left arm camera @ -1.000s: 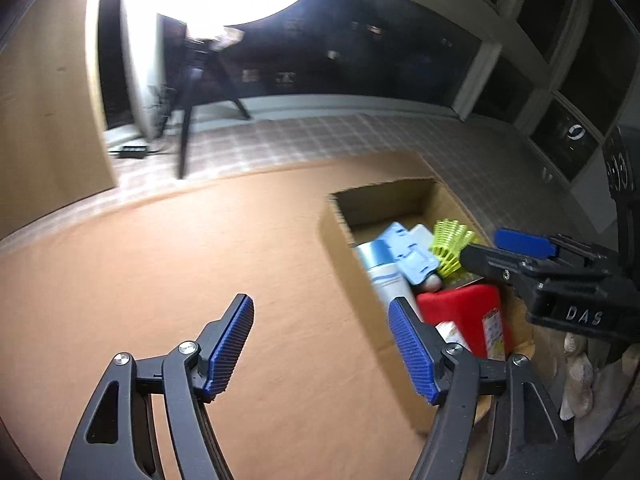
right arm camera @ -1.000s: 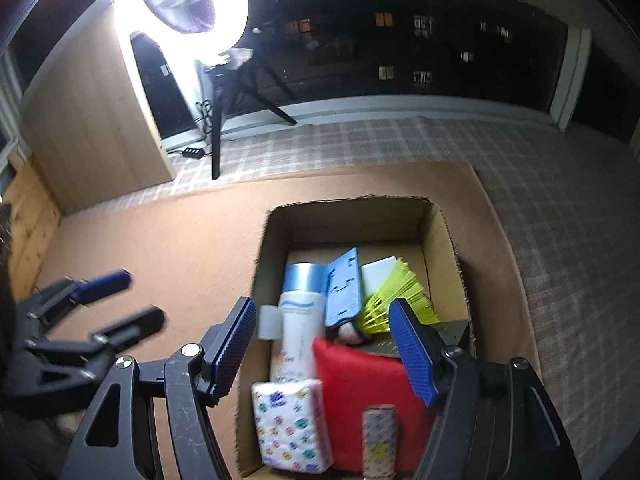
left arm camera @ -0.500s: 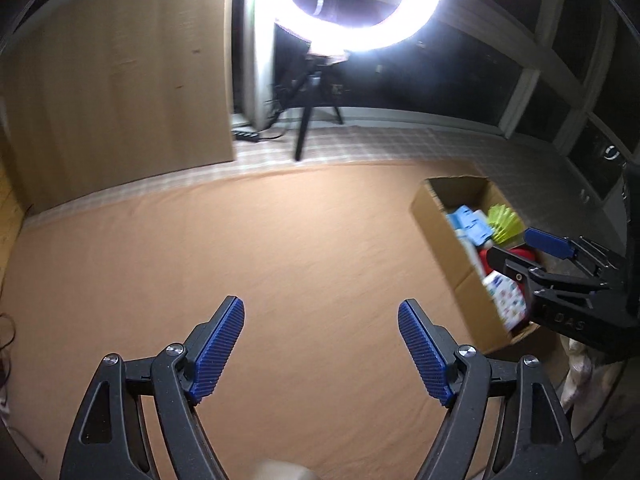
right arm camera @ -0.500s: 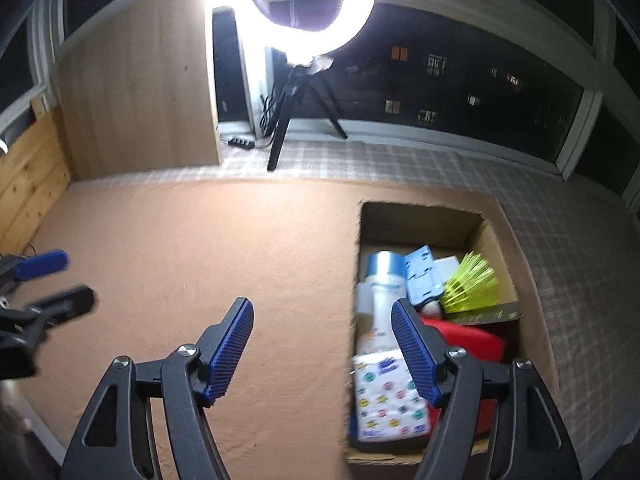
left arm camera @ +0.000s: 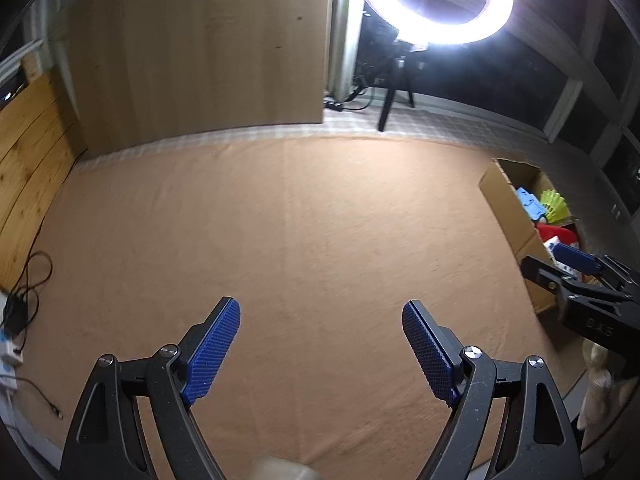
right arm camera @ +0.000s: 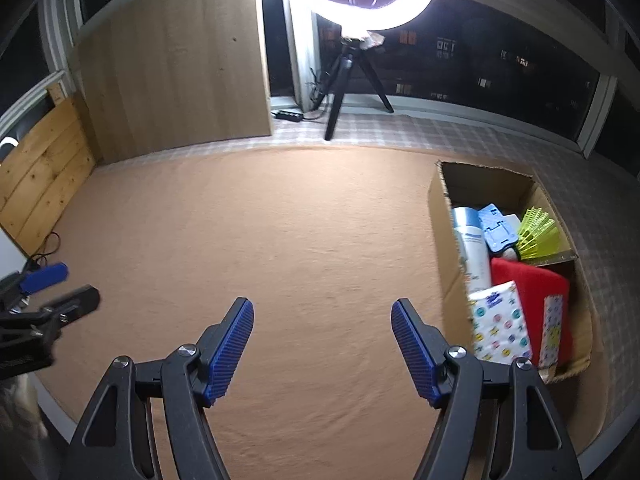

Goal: Organize objects

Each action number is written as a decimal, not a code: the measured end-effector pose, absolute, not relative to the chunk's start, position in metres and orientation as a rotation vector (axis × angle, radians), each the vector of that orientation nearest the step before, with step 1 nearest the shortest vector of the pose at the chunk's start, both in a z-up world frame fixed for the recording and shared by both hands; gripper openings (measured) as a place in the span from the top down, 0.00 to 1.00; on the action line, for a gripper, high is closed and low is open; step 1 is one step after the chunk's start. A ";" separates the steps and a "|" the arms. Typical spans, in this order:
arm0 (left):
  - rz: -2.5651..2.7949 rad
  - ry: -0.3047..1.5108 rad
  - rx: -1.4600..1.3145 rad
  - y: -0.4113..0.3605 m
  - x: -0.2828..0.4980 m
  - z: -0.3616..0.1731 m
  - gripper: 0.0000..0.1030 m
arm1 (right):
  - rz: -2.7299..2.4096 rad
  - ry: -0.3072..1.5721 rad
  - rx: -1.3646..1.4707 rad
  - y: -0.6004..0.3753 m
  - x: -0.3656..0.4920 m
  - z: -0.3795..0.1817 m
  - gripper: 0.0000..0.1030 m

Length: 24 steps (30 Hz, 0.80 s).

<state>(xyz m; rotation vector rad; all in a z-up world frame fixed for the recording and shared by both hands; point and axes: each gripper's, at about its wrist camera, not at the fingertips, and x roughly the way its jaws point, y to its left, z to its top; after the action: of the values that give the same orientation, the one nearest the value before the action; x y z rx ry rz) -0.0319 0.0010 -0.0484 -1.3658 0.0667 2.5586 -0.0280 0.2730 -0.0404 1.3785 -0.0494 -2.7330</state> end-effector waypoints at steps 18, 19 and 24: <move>2.599 0.037 -1.388 -0.033 -0.017 -0.054 0.14 | -2.718 -0.065 1.315 0.228 0.001 -0.017 0.34; 2.599 0.035 -1.385 -0.032 -0.017 -0.053 0.14 | -2.718 -0.064 1.317 0.228 0.002 -0.017 0.34; 2.601 0.039 -1.378 -0.027 -0.012 -0.050 0.14 | -2.723 -0.071 1.318 0.230 0.007 -0.016 0.34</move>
<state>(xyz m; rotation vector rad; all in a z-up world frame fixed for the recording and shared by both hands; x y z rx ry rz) -0.0125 -0.0268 -0.0504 -1.3784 0.0392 2.6011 0.0067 0.2298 -0.0163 1.3183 -0.0711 -2.7225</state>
